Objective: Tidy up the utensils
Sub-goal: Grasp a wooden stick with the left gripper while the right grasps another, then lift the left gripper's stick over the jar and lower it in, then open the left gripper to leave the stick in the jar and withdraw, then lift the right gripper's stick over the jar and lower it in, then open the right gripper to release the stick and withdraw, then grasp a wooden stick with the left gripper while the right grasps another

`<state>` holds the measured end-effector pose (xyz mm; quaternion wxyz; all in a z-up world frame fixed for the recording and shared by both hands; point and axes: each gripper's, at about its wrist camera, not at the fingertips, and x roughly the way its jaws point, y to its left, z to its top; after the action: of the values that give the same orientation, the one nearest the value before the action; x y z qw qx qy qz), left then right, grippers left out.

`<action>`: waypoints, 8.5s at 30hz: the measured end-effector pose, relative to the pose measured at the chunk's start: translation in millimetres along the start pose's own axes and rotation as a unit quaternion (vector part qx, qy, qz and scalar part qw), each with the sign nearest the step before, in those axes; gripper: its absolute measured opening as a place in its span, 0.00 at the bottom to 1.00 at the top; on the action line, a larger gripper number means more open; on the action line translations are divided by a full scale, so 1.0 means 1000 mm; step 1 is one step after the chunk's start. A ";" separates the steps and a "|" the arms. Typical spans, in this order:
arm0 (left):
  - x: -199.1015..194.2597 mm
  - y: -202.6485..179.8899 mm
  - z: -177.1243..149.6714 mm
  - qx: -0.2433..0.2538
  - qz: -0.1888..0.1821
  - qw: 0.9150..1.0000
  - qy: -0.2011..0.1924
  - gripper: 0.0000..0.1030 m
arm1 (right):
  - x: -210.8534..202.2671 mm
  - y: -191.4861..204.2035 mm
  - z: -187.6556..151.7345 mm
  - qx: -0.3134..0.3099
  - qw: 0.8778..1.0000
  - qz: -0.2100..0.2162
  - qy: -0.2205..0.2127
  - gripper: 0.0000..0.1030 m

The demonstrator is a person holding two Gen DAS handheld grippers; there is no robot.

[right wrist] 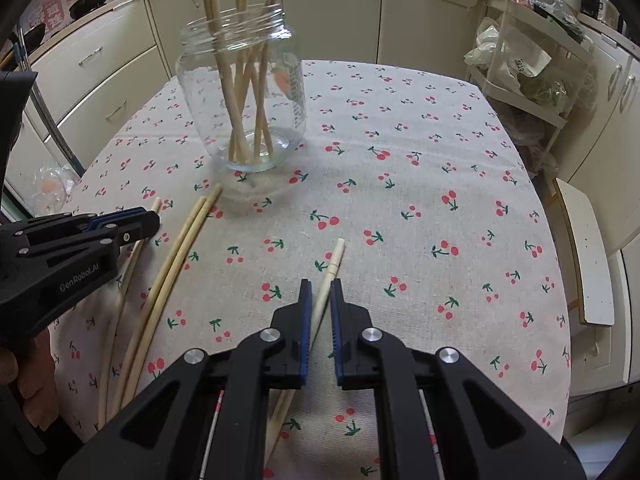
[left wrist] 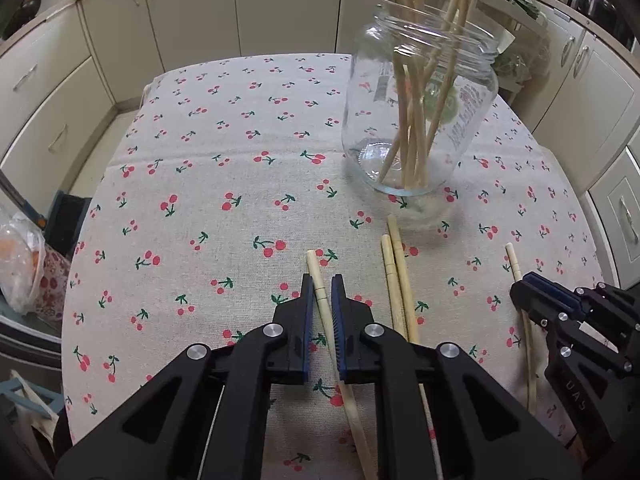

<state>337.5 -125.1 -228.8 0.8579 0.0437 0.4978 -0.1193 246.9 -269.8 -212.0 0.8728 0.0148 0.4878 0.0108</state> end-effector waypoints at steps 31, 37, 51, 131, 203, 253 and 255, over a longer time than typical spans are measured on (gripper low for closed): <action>-0.163 0.025 0.074 -0.093 -0.136 0.922 -0.351 0.05 | -0.005 -0.020 -0.013 0.087 0.994 0.052 -0.036 0.06; -0.156 0.019 0.102 -0.109 -0.147 0.911 -0.368 0.05 | -0.004 -0.023 -0.012 0.096 0.993 0.063 -0.037 0.06; -0.142 0.005 0.140 -0.128 -0.123 0.886 -0.429 0.05 | -0.003 -0.016 -0.009 0.053 0.997 0.046 -0.039 0.06; -0.123 -0.008 0.023 -0.012 -0.002 0.960 -0.280 0.64 | -0.001 -0.013 0.006 0.042 0.998 0.038 -0.018 0.06; -0.092 0.056 0.005 -0.096 -0.011 0.978 -0.187 0.73 | -0.093 -0.001 0.087 0.081 0.937 0.055 -0.334 0.32; -0.040 -0.018 -0.004 0.043 -0.104 0.991 -0.070 0.04 | -0.012 -0.009 -0.015 -0.008 1.000 0.019 -0.007 0.10; -0.061 -0.008 0.000 0.029 -0.126 0.986 -0.108 0.04 | -0.012 -0.010 -0.015 -0.006 1.000 0.024 -0.007 0.10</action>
<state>306.8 -123.0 -175.6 0.8830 -0.0072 0.4004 -0.2449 227.7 -280.3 -209.9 0.8759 0.0217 0.4808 0.0345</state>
